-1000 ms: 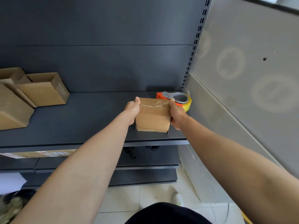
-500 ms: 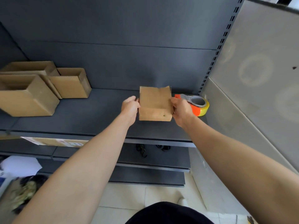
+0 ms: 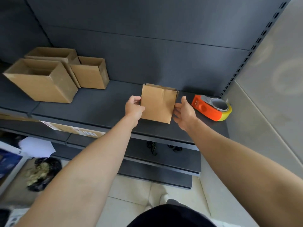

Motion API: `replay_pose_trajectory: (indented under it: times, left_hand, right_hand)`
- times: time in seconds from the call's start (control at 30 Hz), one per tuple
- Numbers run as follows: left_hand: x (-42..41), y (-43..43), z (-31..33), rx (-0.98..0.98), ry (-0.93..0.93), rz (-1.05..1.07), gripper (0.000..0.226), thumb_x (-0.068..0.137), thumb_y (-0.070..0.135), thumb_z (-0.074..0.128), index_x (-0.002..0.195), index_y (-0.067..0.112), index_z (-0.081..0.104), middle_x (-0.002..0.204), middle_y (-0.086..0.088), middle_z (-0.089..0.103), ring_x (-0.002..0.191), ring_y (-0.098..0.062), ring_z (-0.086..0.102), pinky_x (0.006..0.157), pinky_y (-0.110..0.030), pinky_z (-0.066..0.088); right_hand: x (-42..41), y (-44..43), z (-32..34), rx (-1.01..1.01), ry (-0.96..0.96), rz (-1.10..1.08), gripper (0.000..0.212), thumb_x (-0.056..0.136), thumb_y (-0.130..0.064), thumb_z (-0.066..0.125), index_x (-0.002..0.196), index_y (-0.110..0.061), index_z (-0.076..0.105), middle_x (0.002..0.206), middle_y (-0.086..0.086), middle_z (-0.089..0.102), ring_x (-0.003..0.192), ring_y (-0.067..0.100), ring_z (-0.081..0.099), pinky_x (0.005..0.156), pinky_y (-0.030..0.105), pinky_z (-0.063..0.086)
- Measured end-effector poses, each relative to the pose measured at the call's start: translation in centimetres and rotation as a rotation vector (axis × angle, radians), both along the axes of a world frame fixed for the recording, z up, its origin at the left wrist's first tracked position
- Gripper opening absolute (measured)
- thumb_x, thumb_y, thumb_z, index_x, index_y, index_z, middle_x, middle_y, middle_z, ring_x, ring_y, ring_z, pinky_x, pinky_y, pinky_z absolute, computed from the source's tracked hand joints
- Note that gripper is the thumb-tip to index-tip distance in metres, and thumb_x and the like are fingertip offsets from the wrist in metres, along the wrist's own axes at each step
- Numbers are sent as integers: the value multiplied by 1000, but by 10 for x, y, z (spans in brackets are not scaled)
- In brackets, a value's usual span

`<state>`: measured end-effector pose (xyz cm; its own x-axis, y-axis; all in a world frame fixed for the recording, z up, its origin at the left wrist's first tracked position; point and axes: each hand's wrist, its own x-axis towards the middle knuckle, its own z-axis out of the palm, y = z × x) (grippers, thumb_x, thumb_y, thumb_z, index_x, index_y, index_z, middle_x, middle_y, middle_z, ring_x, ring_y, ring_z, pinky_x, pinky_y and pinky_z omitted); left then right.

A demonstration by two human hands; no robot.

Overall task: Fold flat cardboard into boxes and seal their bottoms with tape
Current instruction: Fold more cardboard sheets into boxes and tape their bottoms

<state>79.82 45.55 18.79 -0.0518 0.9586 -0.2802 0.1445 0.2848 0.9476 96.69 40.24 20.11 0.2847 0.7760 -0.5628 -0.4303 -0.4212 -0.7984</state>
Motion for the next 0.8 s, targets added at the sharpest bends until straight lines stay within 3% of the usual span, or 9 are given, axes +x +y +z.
replay_pose_trajectory:
  times: [0.1, 0.27, 0.37, 0.47, 0.53, 0.6, 0.63, 0.73, 0.8]
  left_hand:
    - [-8, 8, 0, 41, 26, 76, 35, 83, -17, 50, 102, 11, 55, 107, -1, 59, 98, -15, 57, 74, -22, 46]
    - [-31, 23, -6, 47, 98, 198, 28, 83, -15, 52, 83, 13, 52, 96, -5, 61, 85, -14, 58, 62, -15, 43]
    - [-52, 32, -8, 29, 152, 275, 30, 84, -12, 53, 75, 16, 47, 79, 0, 55, 71, -12, 52, 56, -17, 39]
    - [-83, 45, -8, 6, 163, 370, 29, 84, -9, 54, 73, 17, 45, 74, 1, 52, 66, -13, 49, 53, -20, 37]
    - [-107, 56, -6, -6, 162, 413, 19, 86, -5, 56, 83, 12, 48, 75, 2, 52, 65, -12, 49, 52, -21, 37]
    - [-133, 68, -3, -2, 161, 443, 14, 88, -2, 57, 91, 10, 49, 77, 2, 52, 65, -11, 49, 52, -21, 36]
    - [-147, 74, -2, 5, 161, 453, 14, 88, -1, 57, 92, 9, 49, 79, 0, 53, 66, -11, 49, 53, -20, 36]
    - [-189, 93, -3, 23, 161, 459, 14, 88, 1, 59, 94, 10, 50, 91, -4, 55, 78, -17, 52, 57, -19, 38]
    - [-214, 106, -5, 6, 163, 430, 14, 89, 2, 59, 96, 11, 53, 86, -1, 55, 83, -18, 52, 66, -22, 40]
  right_hand:
    - [-6, 13, 1, -17, 8, 29, 65, 100, -52, 27, 131, 0, 51, 136, 9, 55, 129, 23, 48, 114, 41, 28]
    - [-32, 45, 4, 6, 21, 86, 44, 97, -54, 40, 111, -19, 63, 126, 2, 63, 98, 16, 63, 83, 33, 49]
    - [-55, 64, 8, -11, -57, 153, 34, 94, -54, 46, 93, -26, 65, 127, 8, 62, 120, 26, 57, 104, 45, 44]
    - [-87, 87, 9, -9, -58, 227, 30, 93, -49, 51, 95, -24, 67, 122, 5, 66, 122, 26, 55, 108, 45, 40]
    - [-111, 102, 10, -11, -67, 271, 30, 93, -46, 54, 104, -21, 68, 117, 3, 68, 116, 23, 60, 94, 39, 50]
    - [-138, 116, 10, -5, -72, 290, 31, 93, -43, 55, 110, -19, 67, 115, 0, 68, 108, 18, 63, 74, 28, 48]
    - [-151, 123, 9, -5, -72, 298, 32, 94, -41, 56, 112, -18, 66, 116, 1, 68, 107, 18, 62, 72, 26, 46]
    - [-195, 139, 1, -16, -60, 303, 34, 94, -39, 57, 116, -15, 64, 122, 5, 66, 111, 18, 61, 86, 29, 49]
    - [-224, 146, -5, -40, -58, 289, 31, 93, -40, 56, 112, -17, 65, 125, 6, 63, 116, 21, 59, 98, 35, 47]
